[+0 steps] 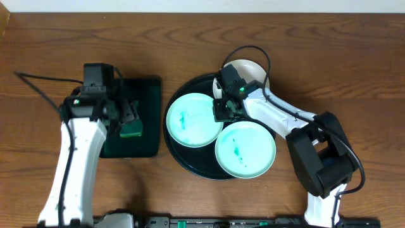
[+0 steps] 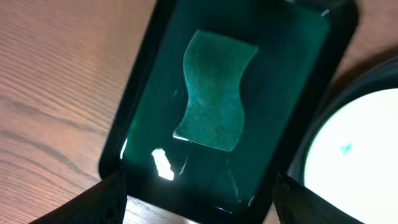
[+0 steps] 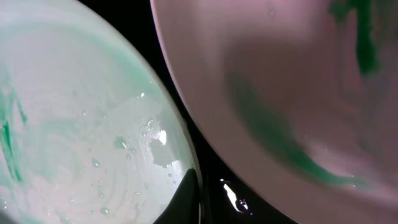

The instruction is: Clean dirty plates on tray and stack at the side

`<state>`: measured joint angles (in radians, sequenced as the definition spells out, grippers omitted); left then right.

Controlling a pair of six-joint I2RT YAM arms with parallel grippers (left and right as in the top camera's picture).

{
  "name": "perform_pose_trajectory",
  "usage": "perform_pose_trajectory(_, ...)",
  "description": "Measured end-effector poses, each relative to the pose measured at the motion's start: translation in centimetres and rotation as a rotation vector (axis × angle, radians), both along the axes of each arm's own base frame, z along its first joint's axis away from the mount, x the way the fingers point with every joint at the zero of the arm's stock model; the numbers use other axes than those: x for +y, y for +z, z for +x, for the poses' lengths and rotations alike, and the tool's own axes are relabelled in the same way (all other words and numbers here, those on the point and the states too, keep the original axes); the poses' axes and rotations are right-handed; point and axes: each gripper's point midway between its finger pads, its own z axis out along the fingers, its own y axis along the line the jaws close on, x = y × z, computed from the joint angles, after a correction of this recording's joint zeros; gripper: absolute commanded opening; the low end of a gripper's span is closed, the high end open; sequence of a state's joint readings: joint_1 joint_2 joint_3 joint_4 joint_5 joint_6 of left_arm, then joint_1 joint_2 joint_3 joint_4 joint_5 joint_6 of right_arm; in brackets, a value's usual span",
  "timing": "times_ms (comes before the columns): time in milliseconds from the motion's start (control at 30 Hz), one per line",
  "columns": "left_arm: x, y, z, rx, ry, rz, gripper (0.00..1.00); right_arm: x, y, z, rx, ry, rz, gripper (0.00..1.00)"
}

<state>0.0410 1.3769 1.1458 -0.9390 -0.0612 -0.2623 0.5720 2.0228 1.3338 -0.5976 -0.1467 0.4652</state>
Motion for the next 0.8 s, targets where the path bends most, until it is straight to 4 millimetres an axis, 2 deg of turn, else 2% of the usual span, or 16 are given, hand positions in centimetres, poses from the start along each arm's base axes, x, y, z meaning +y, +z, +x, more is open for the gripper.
perform_pose_trajectory(267, 0.3, -5.6, 1.0, 0.163, -0.015, 0.011, 0.70, 0.1, 0.0, 0.0, -0.012, 0.002, -0.015, 0.01)
perform_pose_trajectory(467, 0.4, -9.9, 2.6, 0.228, -0.075, 0.024, 0.57, 0.1, 0.0, 0.0, -0.016, 0.003, -0.019, 0.01)
perform_pose_trajectory(633, -0.3, -12.3, 3.8, 0.231, -0.102, -0.016, 0.38, 0.1, 0.0, 0.0, -0.019, 0.004, -0.022, 0.02)
perform_pose_trajectory(700, -0.4, -12.9, 3.8, 0.244, -0.111, -0.022, 0.23, 0.1, 0.0, 0.0, -0.019, 0.004, -0.022, 0.02)
perform_pose_trajectory(733, -0.4, -13.1, 3.8, 0.247, -0.112, -0.022, 0.13, 0.1, 0.0, 0.0, -0.019, 0.004, -0.022, 0.02)
perform_pose_trajectory(767, -0.4, -13.2, 3.8, 0.250, -0.112, -0.021, 0.07, 0.1, 0.0, 0.0, -0.020, 0.004, -0.023, 0.02)
perform_pose_trajectory(800, -0.3, -13.3, 3.8, 0.252, -0.110, -0.021, 0.07, 0.1, 0.0, 0.0, -0.020, 0.004, -0.023, 0.01)
